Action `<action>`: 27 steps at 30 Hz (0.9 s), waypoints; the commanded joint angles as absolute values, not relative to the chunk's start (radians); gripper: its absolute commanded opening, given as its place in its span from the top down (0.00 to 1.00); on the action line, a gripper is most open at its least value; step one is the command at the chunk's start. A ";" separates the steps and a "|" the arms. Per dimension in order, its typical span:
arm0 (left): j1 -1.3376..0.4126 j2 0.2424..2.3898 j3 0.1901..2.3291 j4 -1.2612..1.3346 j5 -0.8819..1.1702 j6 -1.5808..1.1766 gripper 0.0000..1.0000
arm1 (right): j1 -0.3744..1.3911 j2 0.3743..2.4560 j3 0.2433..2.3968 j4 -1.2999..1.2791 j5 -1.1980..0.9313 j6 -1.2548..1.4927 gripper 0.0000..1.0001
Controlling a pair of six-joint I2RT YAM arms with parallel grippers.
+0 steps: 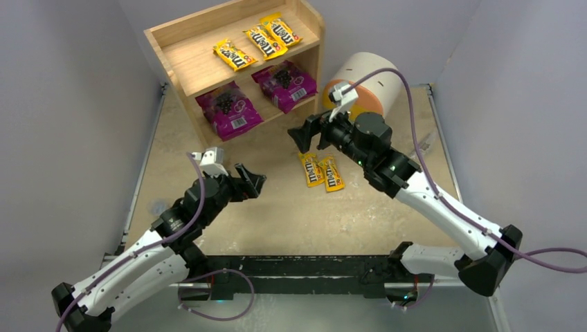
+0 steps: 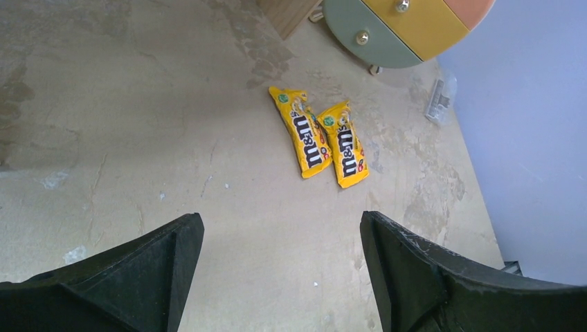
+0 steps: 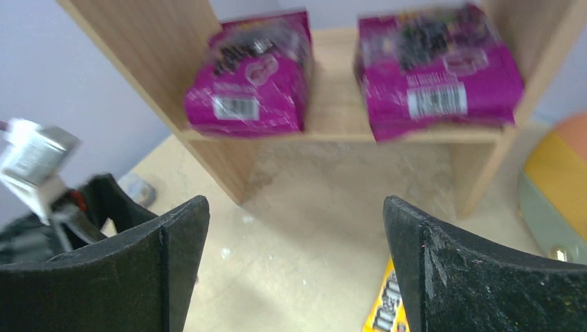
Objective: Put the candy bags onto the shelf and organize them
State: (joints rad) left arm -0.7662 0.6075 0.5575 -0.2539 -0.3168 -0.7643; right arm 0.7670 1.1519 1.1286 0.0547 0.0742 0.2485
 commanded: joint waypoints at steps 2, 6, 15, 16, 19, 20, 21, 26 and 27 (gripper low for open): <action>-0.764 0.589 0.531 -0.239 -0.296 -0.767 0.12 | 0.772 1.267 1.411 0.033 -0.080 0.138 0.05; -0.764 0.572 0.518 -0.241 -0.293 -0.775 0.12 | 0.776 1.414 1.631 0.006 -0.098 0.104 0.05; -0.764 0.580 0.450 -0.163 -0.231 -0.823 0.12 | 0.872 1.732 2.114 -0.104 0.013 0.022 0.10; -0.764 0.583 0.446 -0.158 -0.224 -0.825 0.12 | 0.873 1.763 2.162 -0.103 0.033 0.020 0.11; -0.764 0.596 0.439 -0.143 -0.210 -0.825 0.12 | 0.878 1.854 2.254 -0.050 0.096 0.006 0.18; -0.764 0.600 0.436 -0.138 -0.203 -0.824 0.12 | 0.879 1.875 2.268 -0.022 0.109 -0.012 0.21; -0.764 0.604 0.434 -0.133 -0.198 -0.824 0.12 | 0.883 1.896 2.282 -0.007 0.132 -0.041 0.23; -0.764 0.615 0.414 -0.123 -0.187 -0.830 0.12 | 0.896 1.990 2.378 0.028 0.200 -0.104 0.37; -0.764 0.615 0.410 -0.121 -0.187 -0.832 0.12 | 0.897 1.996 2.381 0.033 0.194 -0.111 0.40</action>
